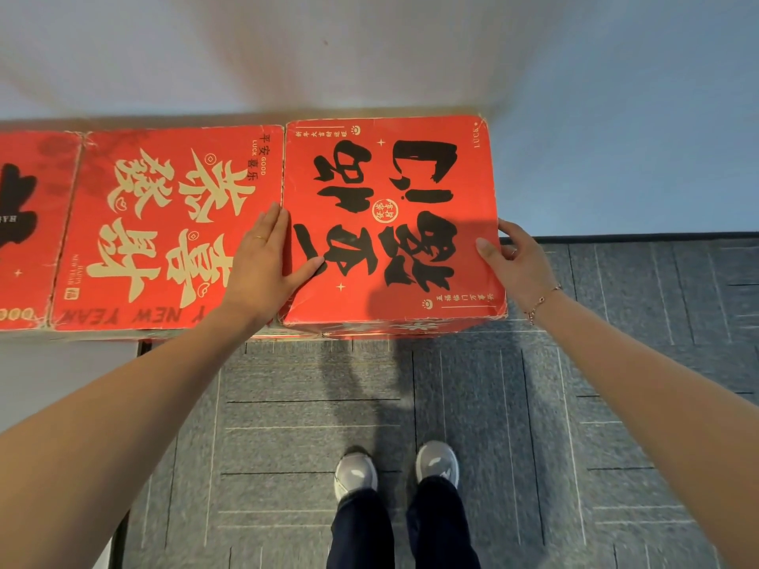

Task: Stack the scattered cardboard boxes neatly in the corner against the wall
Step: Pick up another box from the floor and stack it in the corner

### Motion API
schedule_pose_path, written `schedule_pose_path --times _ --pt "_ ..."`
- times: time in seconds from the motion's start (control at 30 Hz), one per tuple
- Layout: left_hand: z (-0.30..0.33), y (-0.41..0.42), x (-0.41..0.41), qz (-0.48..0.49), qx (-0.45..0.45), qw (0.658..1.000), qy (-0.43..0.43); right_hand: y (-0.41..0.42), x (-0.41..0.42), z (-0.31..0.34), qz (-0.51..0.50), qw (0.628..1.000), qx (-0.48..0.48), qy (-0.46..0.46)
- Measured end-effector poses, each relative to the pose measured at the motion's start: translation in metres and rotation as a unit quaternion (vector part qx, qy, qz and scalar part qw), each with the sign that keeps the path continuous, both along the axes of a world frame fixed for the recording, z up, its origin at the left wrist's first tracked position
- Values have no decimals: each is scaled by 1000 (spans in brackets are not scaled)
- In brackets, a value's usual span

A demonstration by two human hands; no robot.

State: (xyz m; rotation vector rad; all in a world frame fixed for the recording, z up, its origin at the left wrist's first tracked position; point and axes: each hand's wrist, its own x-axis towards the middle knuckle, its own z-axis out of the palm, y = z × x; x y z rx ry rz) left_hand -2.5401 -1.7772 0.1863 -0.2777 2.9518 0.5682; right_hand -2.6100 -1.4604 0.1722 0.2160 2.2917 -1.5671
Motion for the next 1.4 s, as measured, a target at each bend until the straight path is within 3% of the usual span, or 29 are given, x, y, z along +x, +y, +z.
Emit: schedule_pose_path --times 0.97,1.27,1.4 --pt "-1 3 3 -11 -26 1000 -9 -6 2 5 7 998 55 -23" --pt "7 2 -1 -22 -53 998 -40 -5 -7 5 54 991 113 -43" --pt "19 3 -6 -5 -16 998 -64 -4 -10 14 67 986 144 -51"
